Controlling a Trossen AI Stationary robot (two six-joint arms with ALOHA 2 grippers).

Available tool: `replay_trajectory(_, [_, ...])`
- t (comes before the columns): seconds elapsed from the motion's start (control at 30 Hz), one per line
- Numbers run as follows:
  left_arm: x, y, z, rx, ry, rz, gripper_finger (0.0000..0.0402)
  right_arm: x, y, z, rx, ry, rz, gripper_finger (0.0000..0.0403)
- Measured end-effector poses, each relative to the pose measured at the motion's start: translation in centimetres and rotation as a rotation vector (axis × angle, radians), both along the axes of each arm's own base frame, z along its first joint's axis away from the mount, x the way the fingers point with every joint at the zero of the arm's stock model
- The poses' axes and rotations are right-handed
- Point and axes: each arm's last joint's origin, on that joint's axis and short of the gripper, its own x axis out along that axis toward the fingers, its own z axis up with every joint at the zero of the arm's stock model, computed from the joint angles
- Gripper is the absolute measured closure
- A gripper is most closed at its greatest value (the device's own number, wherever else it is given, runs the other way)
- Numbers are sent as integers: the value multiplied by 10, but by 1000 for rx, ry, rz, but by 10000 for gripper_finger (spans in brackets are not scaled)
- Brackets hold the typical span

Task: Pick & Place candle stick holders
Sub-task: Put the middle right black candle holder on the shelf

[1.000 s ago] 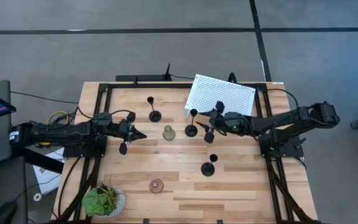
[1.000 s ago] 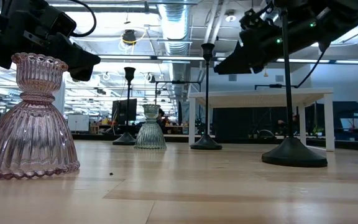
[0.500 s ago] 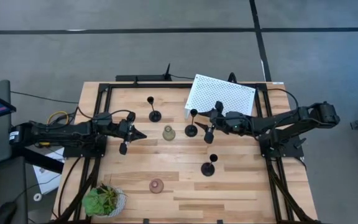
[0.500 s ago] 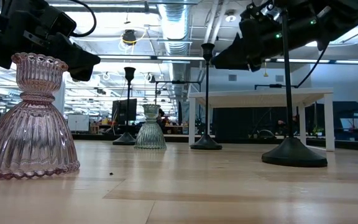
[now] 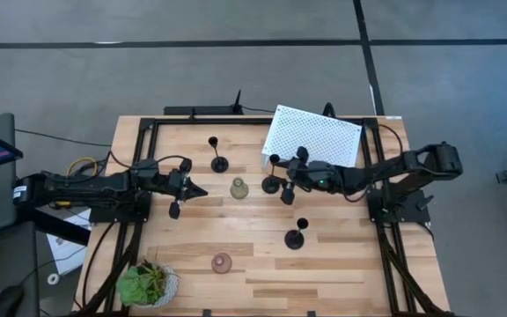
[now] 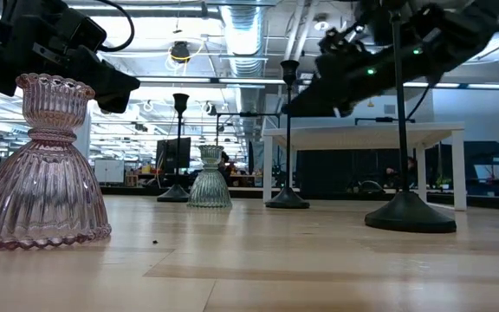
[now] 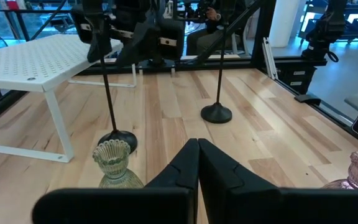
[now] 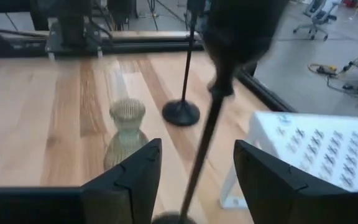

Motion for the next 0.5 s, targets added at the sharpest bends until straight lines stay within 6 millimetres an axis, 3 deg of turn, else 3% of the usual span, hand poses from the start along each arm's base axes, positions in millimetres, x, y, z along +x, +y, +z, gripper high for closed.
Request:
replay_trajectory(0.2, [0,0,0,0,0,0,395,7,-1,6,-16,-18,-8,246])
replay_trajectory(0.5, [0,0,0,0,1,0,395,-2,-1,21,-27,-26,-33,366])
